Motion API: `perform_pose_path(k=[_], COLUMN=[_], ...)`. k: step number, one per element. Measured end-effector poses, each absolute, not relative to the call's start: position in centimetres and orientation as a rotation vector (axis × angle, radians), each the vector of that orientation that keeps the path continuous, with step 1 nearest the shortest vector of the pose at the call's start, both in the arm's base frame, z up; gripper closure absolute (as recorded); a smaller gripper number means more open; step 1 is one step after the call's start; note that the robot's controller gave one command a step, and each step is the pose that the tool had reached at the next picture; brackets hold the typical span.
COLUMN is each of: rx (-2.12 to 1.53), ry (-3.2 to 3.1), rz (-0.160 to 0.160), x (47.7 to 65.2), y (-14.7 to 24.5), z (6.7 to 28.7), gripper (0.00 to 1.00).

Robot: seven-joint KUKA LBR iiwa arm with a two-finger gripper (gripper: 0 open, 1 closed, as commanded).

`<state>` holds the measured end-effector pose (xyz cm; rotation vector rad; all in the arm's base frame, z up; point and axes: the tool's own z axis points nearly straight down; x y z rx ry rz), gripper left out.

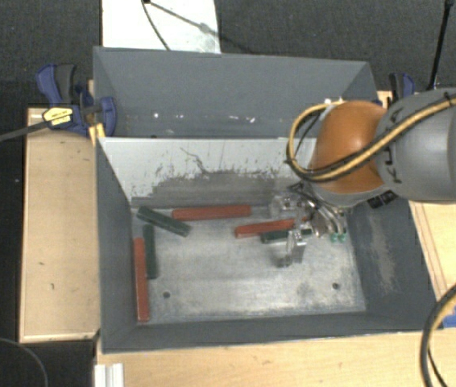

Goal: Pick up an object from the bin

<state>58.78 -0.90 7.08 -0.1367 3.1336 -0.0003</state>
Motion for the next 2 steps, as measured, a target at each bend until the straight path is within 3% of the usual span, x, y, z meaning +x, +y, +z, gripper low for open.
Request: perform_pose_path(k=[1, 2], rx=[-0.139, -0.152], ry=[3.133, 3.129], rz=[-0.001, -0.003], x=[58.8, 50.5], y=[-0.9, -4.4], z=[7.1, 22.5], gripper=[1.0, 1.0])
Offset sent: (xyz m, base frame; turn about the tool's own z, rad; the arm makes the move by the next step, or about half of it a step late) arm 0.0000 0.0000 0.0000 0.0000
